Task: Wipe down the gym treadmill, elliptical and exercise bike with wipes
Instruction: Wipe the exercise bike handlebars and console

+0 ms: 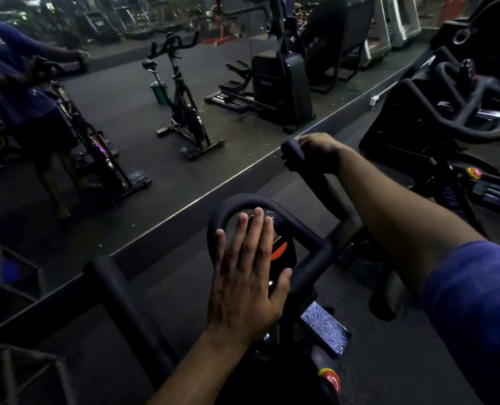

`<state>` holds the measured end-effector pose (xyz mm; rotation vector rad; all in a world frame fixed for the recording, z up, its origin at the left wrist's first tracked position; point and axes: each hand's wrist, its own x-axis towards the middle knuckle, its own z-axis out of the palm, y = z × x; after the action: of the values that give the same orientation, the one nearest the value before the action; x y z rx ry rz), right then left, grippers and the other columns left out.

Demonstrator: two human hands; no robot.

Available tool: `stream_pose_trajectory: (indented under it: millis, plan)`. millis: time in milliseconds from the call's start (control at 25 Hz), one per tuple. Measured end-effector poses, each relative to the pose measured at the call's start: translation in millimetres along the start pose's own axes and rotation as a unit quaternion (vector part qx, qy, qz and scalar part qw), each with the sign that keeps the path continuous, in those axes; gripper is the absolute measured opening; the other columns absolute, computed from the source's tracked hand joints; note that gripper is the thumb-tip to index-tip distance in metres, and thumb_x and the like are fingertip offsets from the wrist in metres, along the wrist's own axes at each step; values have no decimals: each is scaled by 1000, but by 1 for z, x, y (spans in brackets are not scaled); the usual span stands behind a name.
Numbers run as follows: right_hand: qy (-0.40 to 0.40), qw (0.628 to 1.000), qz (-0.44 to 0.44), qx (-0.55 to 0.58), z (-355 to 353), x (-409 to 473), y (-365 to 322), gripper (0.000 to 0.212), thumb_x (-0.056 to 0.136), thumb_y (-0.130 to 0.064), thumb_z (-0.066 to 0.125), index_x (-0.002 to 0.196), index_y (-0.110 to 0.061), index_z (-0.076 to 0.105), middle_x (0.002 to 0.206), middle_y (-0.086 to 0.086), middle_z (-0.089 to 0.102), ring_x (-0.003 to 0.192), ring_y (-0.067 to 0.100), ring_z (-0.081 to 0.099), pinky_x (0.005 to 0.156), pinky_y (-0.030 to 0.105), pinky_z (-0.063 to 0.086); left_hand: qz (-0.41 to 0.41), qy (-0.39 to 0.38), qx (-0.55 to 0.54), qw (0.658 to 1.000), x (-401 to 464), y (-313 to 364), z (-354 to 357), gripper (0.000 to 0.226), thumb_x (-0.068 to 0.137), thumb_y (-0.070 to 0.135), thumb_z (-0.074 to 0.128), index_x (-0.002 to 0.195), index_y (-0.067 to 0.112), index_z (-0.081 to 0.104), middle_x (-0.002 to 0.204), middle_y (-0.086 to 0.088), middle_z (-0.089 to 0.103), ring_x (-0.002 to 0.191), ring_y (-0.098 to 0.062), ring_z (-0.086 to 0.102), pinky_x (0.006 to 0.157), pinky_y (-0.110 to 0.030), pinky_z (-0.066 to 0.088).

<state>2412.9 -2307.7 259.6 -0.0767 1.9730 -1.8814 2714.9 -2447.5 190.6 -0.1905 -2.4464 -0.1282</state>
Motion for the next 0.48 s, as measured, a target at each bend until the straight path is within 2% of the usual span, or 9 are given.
stream_pose_trajectory:
  millis: [80,160,320,400,480]
  plan:
    - [4,998,-62,-5,6,-1,-5,17,90,12,55,100,3,67,89,23,66,76,33,67,74,45,61,0,4,-1,1000,0,0,0,84,93,46,54,160,9,17,169,-9,18,157,-27,13,126,-52,9]
    - [36,989,-138,-38,6,-6,-7,16,90,9,60,95,-4,69,90,17,70,78,24,69,83,39,59,0,7,-7,1000,-1,0,0,83,94,45,54,160,8,18,168,-10,19,157,-27,14,127,-52,9]
    - [130,964,-231,-1,-3,-34,-2,23,91,7,57,97,-10,70,83,2,73,70,10,70,65,22,55,-1,11,-17,1000,0,0,0,83,93,42,56,160,8,19,168,-10,19,157,-26,14,127,-49,5]
    - [166,945,-268,-92,-12,-64,16,32,93,6,49,104,-14,70,87,-4,74,73,8,68,61,18,51,1,10,-26,1000,-1,0,-2,83,93,41,57,160,8,21,169,-10,18,157,-25,12,127,-50,6]
    - [191,915,-284,-215,-24,-96,47,31,93,2,52,108,-16,72,96,-4,73,85,10,68,71,20,51,2,10,-32,999,-1,0,-3,81,94,40,56,160,7,22,169,-10,18,157,-25,11,127,-51,9]
